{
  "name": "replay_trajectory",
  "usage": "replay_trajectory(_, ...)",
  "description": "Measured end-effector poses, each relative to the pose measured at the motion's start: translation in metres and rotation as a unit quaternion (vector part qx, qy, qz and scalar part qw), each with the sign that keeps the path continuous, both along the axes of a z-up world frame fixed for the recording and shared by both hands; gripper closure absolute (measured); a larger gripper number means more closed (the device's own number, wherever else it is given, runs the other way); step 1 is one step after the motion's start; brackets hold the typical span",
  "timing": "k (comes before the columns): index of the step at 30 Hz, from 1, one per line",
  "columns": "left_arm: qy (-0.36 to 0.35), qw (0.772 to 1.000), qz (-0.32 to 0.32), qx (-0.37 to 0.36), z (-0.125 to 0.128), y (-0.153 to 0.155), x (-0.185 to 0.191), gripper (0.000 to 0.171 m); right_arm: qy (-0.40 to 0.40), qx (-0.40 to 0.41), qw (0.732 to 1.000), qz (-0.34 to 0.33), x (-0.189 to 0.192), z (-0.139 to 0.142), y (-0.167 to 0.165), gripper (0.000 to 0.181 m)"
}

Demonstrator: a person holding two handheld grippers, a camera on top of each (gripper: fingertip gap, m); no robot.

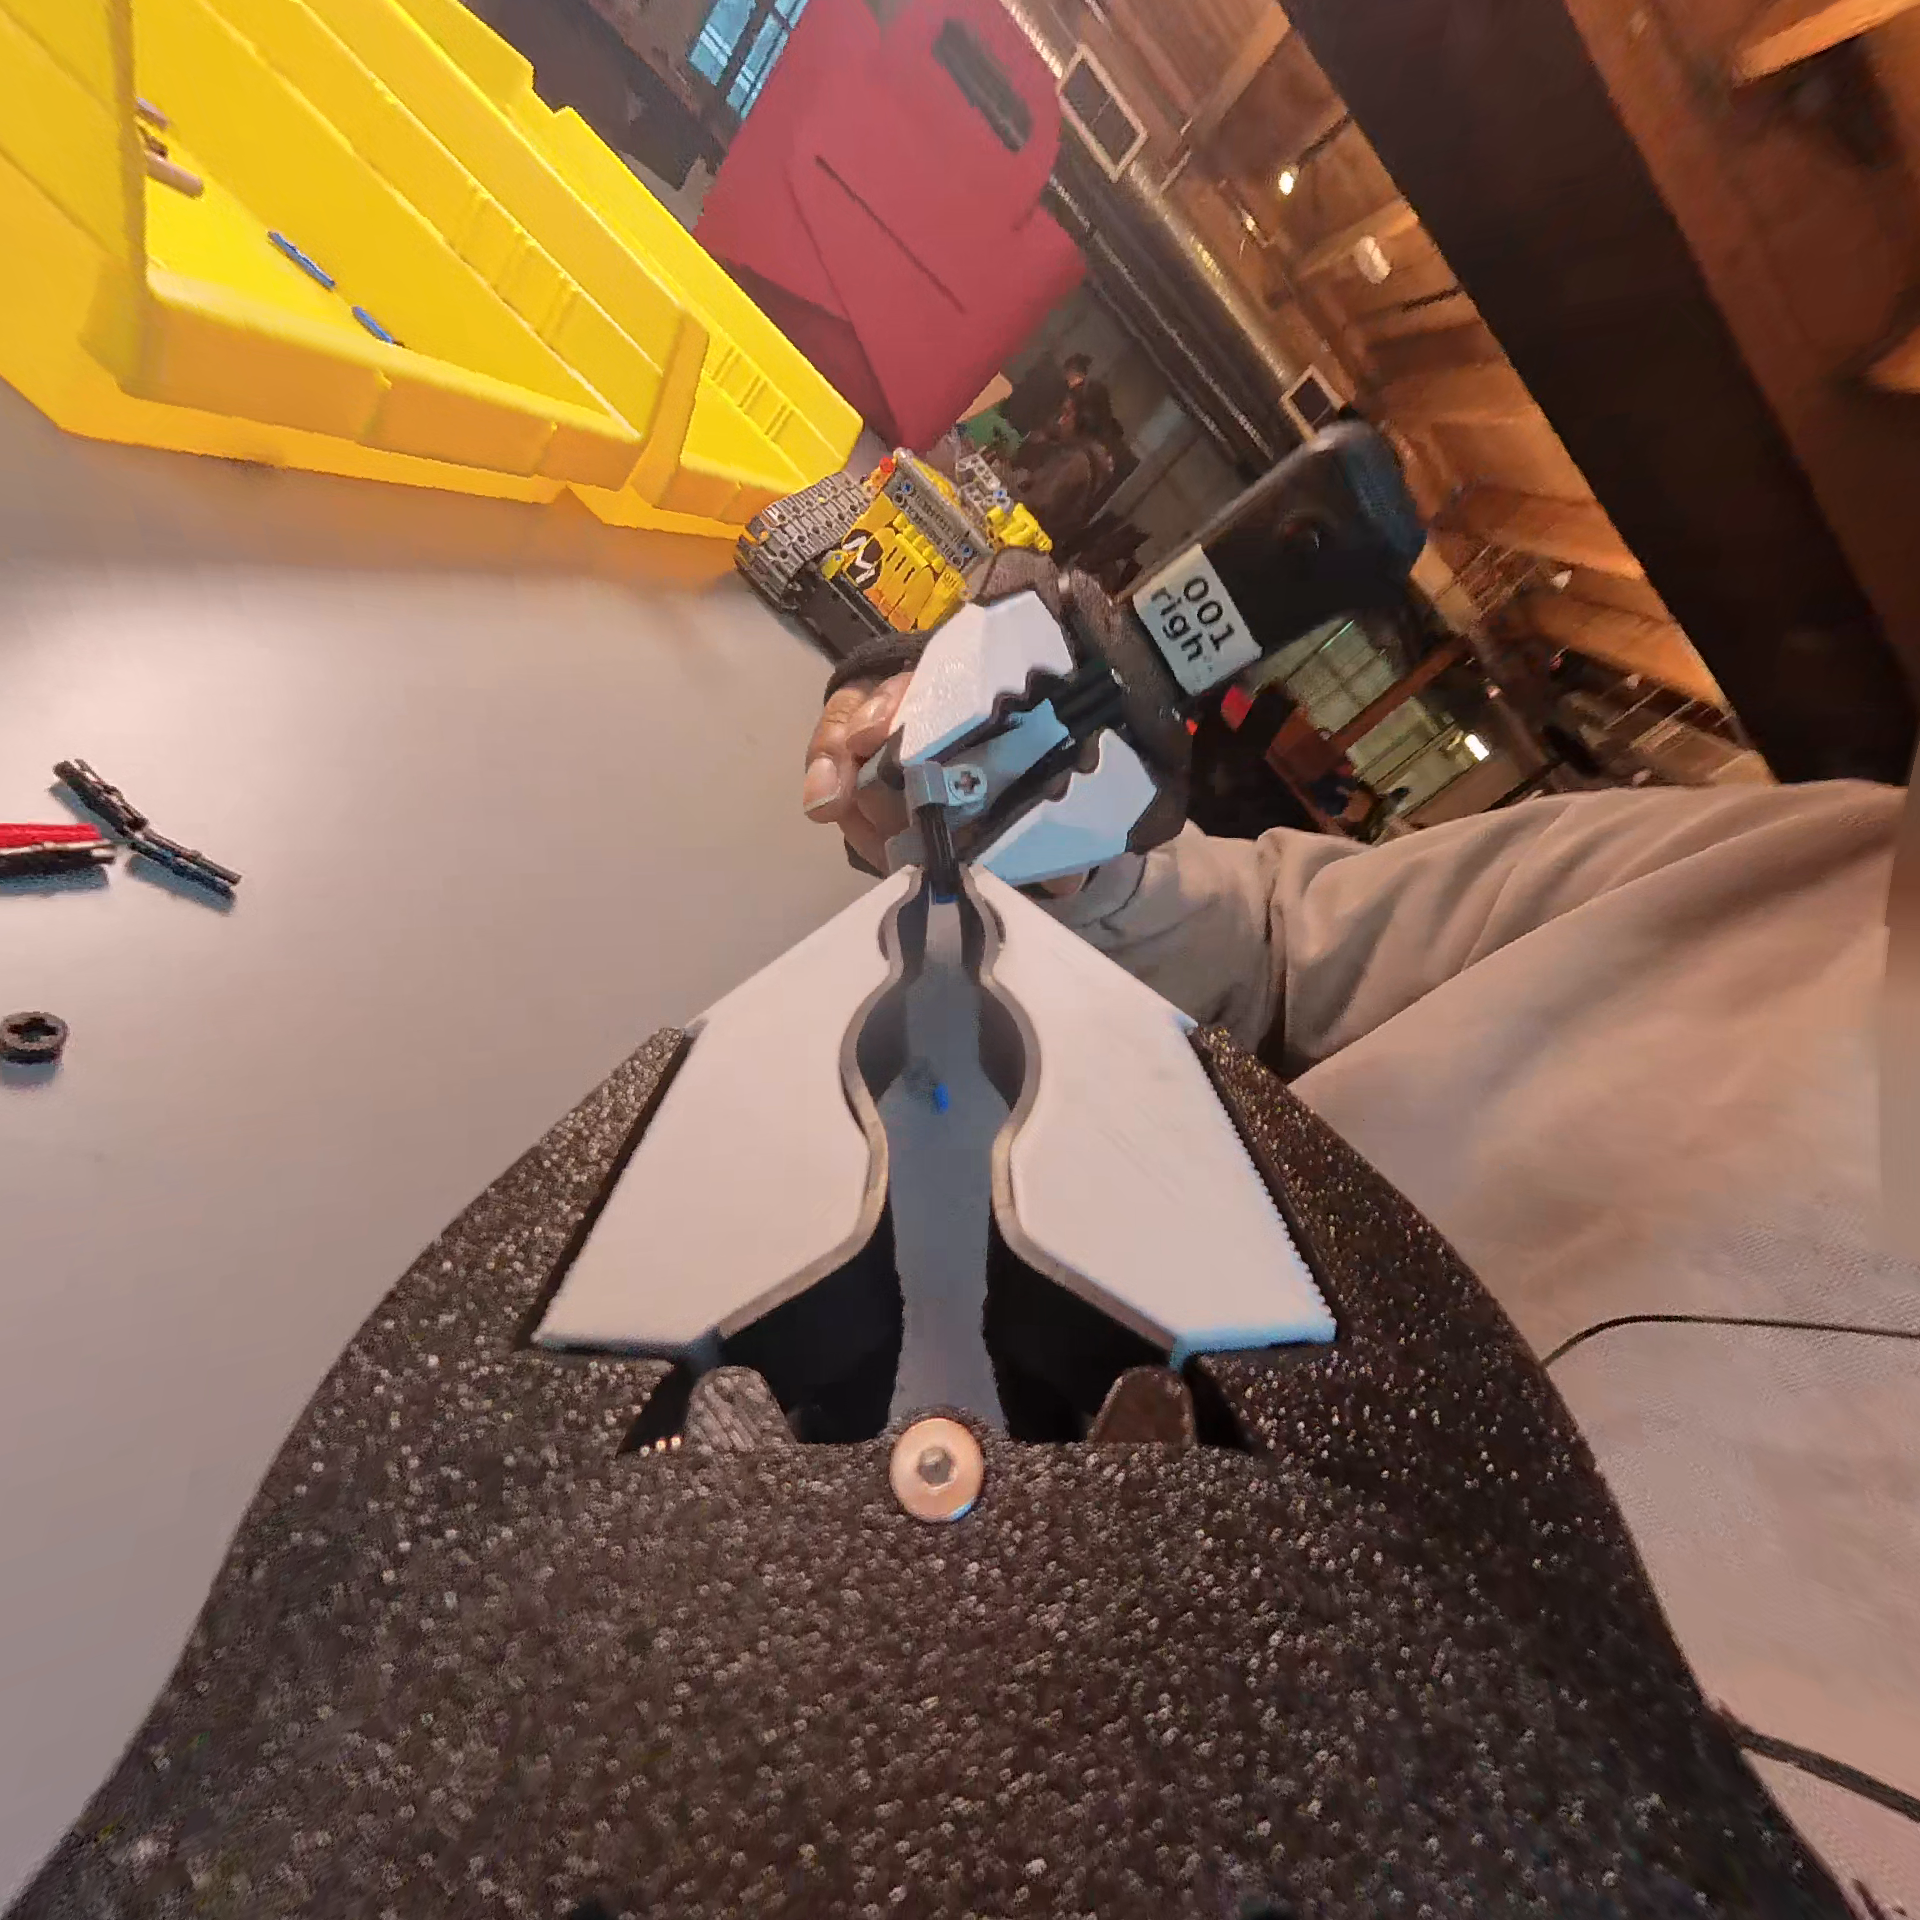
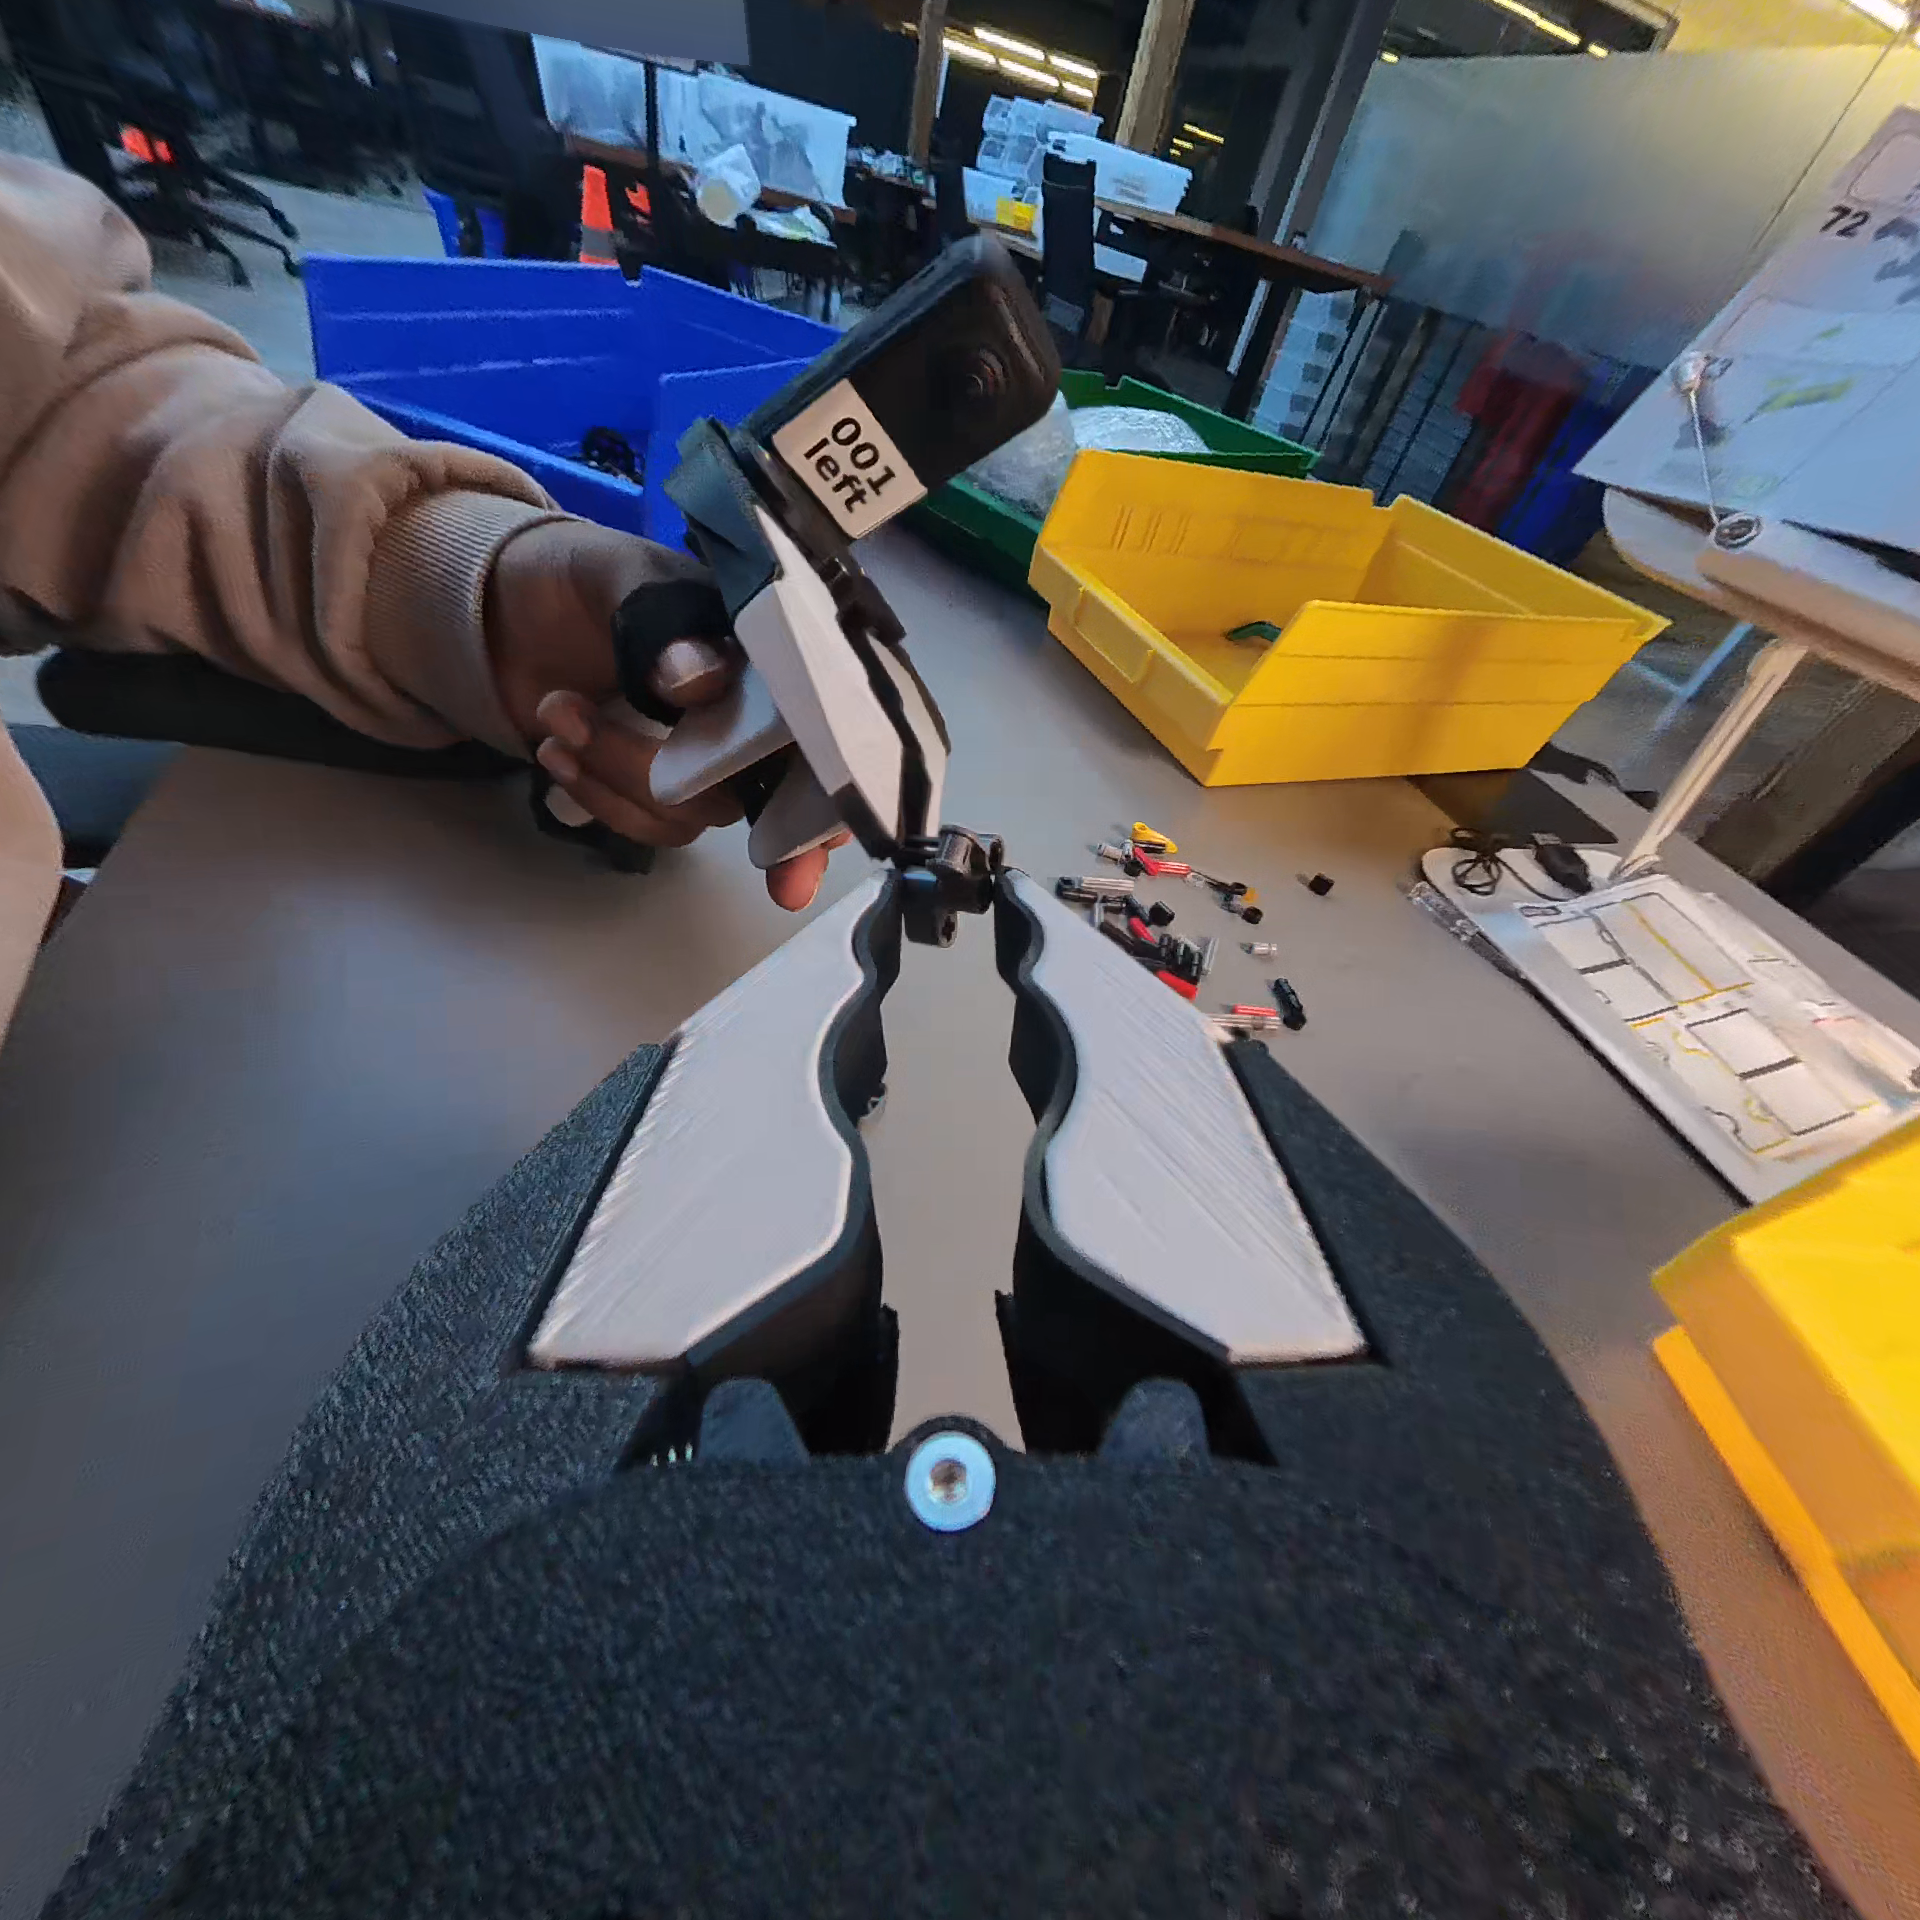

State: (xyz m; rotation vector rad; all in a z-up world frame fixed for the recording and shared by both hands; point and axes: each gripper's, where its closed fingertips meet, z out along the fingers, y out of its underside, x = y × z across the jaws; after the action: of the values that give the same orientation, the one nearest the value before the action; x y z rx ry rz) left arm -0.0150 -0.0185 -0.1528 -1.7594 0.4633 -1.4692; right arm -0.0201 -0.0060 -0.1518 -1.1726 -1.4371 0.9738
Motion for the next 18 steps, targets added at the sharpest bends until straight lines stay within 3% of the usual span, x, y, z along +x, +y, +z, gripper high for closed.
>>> replay_trajectory(12,0.098,0.992,0.006,0.081,-0.008,-0.005,0.0,0.168,-0.019,0.05,0.998,0.013,0.0,-0.004,-0.009,0.166)
replay_trajectory(14,0.137,0.985,0.003,0.107,-0.012,-0.006,0.001,0.168,-0.018,0.024,0.999,0.025,0.001,-0.005,-0.012,0.167)
replay_trajectory(18,0.228,0.954,0.013,0.196,-0.017,-0.007,-0.002,0.168,-0.017,-0.105,0.992,0.07,0.002,-0.005,-0.02,0.154)
